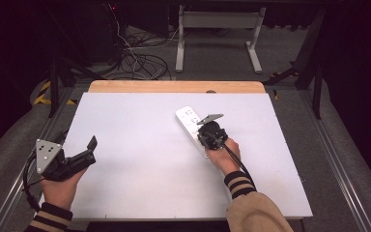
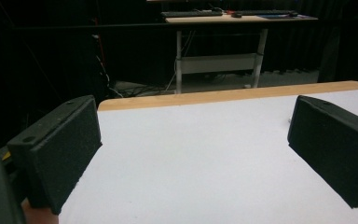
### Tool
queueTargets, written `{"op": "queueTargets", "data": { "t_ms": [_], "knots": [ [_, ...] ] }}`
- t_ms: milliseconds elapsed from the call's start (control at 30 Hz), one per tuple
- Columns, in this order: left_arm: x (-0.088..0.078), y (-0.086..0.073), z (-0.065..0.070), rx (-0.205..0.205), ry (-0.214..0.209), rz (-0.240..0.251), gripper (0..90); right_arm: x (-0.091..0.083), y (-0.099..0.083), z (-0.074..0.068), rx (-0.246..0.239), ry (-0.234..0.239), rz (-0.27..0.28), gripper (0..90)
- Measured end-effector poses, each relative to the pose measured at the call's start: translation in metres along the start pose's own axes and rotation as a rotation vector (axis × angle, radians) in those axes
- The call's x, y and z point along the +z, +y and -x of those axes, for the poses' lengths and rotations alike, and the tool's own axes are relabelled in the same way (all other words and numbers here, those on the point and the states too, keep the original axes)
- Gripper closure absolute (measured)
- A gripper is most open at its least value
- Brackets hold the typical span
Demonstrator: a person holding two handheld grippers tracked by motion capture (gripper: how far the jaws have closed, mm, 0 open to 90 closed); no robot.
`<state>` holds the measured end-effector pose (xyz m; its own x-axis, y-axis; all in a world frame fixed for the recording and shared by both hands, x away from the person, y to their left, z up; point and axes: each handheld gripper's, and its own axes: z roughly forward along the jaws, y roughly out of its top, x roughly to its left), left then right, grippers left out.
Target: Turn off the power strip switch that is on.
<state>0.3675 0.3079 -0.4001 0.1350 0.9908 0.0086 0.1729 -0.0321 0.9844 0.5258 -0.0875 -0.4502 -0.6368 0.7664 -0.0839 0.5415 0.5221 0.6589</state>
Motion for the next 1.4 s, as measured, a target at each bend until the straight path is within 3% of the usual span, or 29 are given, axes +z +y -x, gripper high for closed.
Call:
{"op": "queueTargets", "data": {
  "t_ms": [500,733,1267,1400],
  "knots": [
    [0.000,0.000,0.001,0.001,0.001,-0.001,3.1,0.002,-0.004,-0.010,-0.036,-0.075,0.019,90.0],
    [0.001,0.000,0.002,0.001,-0.002,-0.007,3.2,0.002,-0.004,-0.009,-0.026,-0.073,0.019,90.0],
    [0.003,-0.001,0.002,0.002,0.000,-0.014,3.6,0.003,-0.004,-0.016,-0.074,-0.117,0.021,90.0],
    [0.003,-0.001,0.002,0.004,-0.001,-0.016,3.6,0.003,-0.004,-0.014,-0.062,-0.107,0.023,90.0]
  ]
}}
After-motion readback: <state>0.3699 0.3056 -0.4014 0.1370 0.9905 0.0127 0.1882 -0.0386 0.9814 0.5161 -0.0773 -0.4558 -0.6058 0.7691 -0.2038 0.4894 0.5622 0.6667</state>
